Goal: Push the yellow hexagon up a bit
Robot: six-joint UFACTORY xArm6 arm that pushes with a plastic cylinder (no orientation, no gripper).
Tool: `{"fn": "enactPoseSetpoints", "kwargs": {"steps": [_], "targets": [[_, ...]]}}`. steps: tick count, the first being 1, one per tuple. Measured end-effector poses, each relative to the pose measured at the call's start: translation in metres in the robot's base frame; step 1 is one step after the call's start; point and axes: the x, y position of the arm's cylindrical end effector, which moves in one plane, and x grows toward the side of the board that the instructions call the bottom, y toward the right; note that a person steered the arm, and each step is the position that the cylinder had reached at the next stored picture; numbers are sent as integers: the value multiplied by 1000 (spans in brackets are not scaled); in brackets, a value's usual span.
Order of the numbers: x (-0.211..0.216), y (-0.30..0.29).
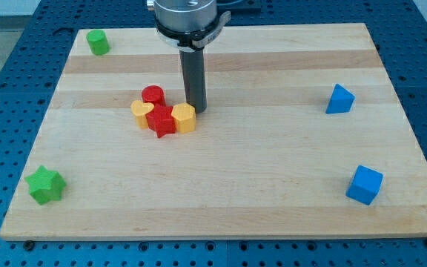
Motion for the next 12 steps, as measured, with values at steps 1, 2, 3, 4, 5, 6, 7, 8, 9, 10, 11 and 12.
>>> {"fn": "enactPoseSetpoints", "kwargs": {"steps": [1, 2, 3, 4, 5, 6, 7, 8, 9, 10, 11, 12], "targets": [[0, 25], [5, 63], [26, 70], [56, 64], [72, 43], [53, 36], [39, 30], [40, 21], [63, 21], [66, 12], [48, 5], [44, 3]]}}
